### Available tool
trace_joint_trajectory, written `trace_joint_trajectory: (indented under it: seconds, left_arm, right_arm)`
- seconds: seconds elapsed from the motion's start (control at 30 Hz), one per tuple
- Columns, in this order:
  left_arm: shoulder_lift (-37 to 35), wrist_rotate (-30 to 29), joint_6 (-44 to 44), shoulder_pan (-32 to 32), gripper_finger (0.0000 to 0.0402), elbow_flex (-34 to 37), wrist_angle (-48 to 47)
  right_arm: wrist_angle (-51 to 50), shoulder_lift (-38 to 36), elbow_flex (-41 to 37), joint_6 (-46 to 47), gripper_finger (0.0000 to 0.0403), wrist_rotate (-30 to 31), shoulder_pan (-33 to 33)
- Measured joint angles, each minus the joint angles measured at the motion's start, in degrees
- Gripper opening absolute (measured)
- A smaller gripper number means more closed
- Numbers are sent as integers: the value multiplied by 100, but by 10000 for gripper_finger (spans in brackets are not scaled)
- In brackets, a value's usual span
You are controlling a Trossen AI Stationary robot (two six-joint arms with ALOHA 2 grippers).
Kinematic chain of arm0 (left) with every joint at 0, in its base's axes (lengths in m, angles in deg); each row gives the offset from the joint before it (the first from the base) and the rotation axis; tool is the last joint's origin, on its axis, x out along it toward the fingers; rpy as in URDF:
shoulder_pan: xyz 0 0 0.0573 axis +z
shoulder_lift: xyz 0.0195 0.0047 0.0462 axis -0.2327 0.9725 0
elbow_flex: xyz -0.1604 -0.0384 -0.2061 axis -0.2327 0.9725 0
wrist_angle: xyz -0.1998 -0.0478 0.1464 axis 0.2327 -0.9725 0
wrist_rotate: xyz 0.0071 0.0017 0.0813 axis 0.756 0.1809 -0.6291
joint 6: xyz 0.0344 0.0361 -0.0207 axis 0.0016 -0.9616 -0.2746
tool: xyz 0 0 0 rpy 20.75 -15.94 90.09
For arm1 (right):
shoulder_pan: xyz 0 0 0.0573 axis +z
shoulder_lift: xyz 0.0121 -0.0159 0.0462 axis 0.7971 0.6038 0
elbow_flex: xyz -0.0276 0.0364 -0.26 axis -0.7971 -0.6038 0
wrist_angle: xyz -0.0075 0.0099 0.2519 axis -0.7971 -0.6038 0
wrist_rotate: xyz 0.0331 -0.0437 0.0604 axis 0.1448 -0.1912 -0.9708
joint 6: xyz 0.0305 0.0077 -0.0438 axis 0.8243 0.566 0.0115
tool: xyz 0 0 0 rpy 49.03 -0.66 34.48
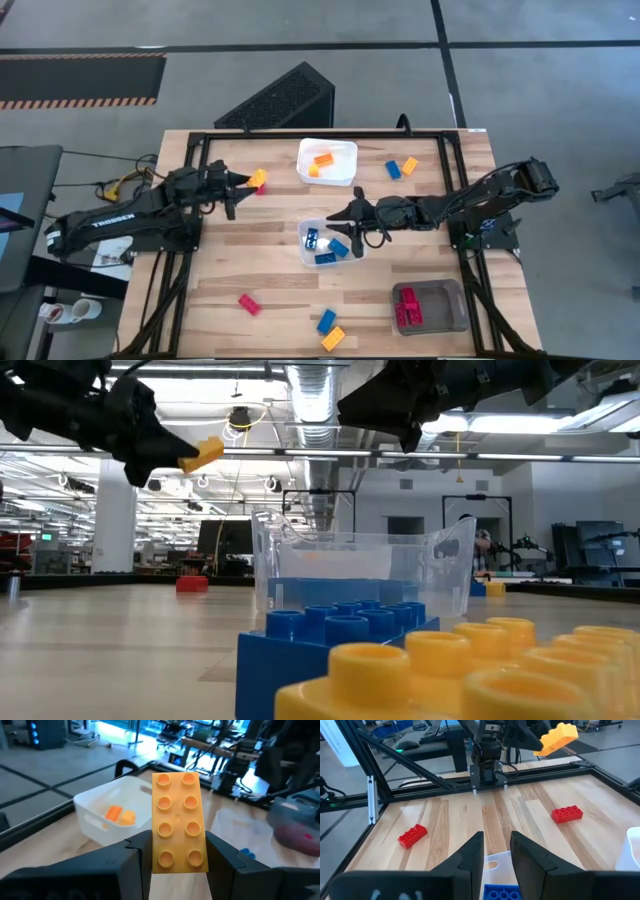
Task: Sort & place blocks by color
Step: Put the yellow game piece into the white bin
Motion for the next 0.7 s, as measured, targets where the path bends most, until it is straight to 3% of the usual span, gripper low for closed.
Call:
trace_joint_trajectory:
  seconds: [0.37, 0.7]
  left_arm:
    - [590, -40, -129, -93, 107, -11, 1028]
    - [2107, 70, -137, 9, 107, -139, 2452]
  right_arm:
    - [176, -2, 0, -20, 118, 2, -42]
    - [375, -2, 0, -20, 118, 2, -44]
